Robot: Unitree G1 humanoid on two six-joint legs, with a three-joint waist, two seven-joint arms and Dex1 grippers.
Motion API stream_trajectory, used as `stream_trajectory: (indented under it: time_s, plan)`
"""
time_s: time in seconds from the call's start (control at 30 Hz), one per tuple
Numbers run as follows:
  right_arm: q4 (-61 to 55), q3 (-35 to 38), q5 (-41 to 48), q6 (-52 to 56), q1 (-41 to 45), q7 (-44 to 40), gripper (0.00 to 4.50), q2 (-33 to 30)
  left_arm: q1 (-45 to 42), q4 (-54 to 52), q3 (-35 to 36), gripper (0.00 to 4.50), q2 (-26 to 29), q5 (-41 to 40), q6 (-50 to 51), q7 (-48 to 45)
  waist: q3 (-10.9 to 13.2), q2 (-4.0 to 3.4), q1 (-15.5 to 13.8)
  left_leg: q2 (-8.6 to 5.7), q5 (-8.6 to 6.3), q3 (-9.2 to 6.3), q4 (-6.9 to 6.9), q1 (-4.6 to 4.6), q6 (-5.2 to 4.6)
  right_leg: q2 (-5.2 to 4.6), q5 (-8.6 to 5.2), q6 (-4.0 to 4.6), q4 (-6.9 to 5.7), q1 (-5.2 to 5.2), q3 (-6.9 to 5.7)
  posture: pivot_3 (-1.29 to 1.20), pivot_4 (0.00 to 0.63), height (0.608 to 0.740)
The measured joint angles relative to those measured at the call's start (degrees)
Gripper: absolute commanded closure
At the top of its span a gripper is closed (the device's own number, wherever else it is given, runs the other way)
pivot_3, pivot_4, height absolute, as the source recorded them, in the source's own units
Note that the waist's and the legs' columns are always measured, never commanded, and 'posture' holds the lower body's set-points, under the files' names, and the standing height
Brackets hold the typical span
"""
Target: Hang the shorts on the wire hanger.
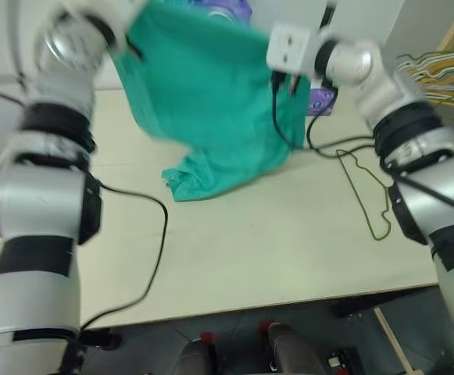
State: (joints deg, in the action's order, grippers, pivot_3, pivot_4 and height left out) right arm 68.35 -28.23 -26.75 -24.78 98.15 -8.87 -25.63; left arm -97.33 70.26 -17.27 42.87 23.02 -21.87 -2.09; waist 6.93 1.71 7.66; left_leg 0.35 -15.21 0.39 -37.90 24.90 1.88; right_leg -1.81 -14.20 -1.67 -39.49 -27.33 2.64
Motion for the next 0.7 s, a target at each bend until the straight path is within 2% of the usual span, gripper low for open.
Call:
stream_trajectory:
  time_s: [0.07, 0.17, 0.23, 0.27, 0.33, 0.43, 0.47, 0.57, 0.63, 0.7]
  plan:
    - [0.36, 0.55, -1.70, -5.28, 2.01, 7.05, 4.46, -2.05, -3.44, -0.71, -4.56, 4.50, 3.89, 8.14, -6.24, 9.13, -0.01, -0.01, 0.42, -0.20, 0.00, 0.09, 0.12, -0.03, 0.00, -0.29, -0.07, -0.12, 0.15, -0.08, -0.14, -0.08, 0.062, 0.740]
    - [-0.99, 3.31, -0.69, -12.48, -3.87, 7.10, 4.46, -4.49, -0.55, -4.14, -11.44, 4.50, 10.25, 18.69, -14.83, 16.78, -0.43, -0.05, 0.43, -0.44, -0.10, 0.18, 0.23, -0.22, -0.17, -0.39, -0.22, -0.36, 0.57, 0.27, -0.19, -0.07, 0.065, 0.740]
    - [-1.28, 3.86, 0.92, -15.29, -12.90, 2.40, 4.46, -3.27, 7.39, -4.56, -14.01, 4.50, 11.35, 21.21, -19.55, 15.63, -0.58, -0.15, 0.33, -0.60, -0.23, 0.38, 0.46, -1.02, -0.46, -0.42, -0.29, -0.43, 0.75, 1.32, -0.18, -0.07, 0.067, 0.740]
    - [-1.65, 3.81, 1.26, -16.09, -17.65, -0.41, 4.46, -2.19, 12.35, -4.49, -14.74, 4.50, 11.35, 21.52, -21.57, 13.62, -0.55, -0.16, 0.33, -0.72, -0.32, 0.49, 0.42, -1.37, -1.12, -0.41, -0.27, -0.45, 0.90, 1.68, -0.15, -0.07, 0.068, 0.740]
    - [-3.91, 3.11, 2.30, -17.57, -27.24, -7.00, 4.46, -0.53, 23.70, -4.16, -15.16, 4.50, 11.29, 20.10, -26.15, 6.98, -0.33, -0.13, 0.58, -0.77, -0.46, 0.53, -0.15, -1.70, -1.64, -0.41, -0.09, -0.61, 0.52, 2.03, -0.03, -0.07, 0.071, 0.740]
    - [-12.12, 2.82, 5.27, -16.59, -37.90, -16.58, 4.46, -1.17, 39.69, -5.19, -11.93, 4.50, 11.43, 8.57, -28.05, -12.76, -0.28, -0.11, 0.90, -0.74, -0.33, 0.44, -0.33, -1.66, -1.89, -0.38, 0.34, -0.63, 0.50, 2.05, -0.05, -0.07, 0.077, 0.740]
    - [-17.52, 2.84, 6.84, -15.60, -41.56, -20.25, 4.46, -2.43, 46.70, -9.18, -9.67, 4.50, 12.29, 1.14, -26.21, -22.34, -0.29, -0.11, 0.98, -0.68, -0.33, 0.38, -0.34, -1.69, -1.89, -0.37, 0.38, -0.60, 0.50, 2.10, -0.10, -0.07, 0.078, 0.740]
    - [-33.99, 2.64, 12.23, -9.90, -50.10, -31.85, 4.46, -6.07, 68.09, -32.39, -6.29, 4.50, 18.14, -21.45, -11.37, -45.66, -0.29, -0.10, 1.18, -0.47, -0.33, 0.07, -0.46, -1.56, -1.85, -0.47, 0.36, -0.57, 0.51, 2.14, -0.14, -0.07, 0.076, 0.740]
    - [-45.21, 2.48, 16.60, -3.45, -55.08, -39.78, 4.46, -8.92, 78.07, -49.17, -4.43, 4.50, 23.10, -33.35, 0.56, -55.18, -0.30, -0.08, 0.74, -0.37, -0.38, -0.22, -0.80, -1.44, -1.78, -0.44, 0.35, -0.54, 0.50, 2.21, -0.27, -0.07, 0.074, 0.740]
    - [-54.22, 2.19, 19.39, 2.78, -58.00, -45.77, 4.46, -10.67, 83.47, -60.76, -1.56, 4.50, 27.47, -40.14, 9.88, -60.42, -0.31, -0.10, -0.11, -0.40, -0.40, -0.38, -0.94, -1.54, -1.79, -0.40, 0.36, -0.50, 0.46, 2.48, -0.41, -0.07, 0.074, 0.740]
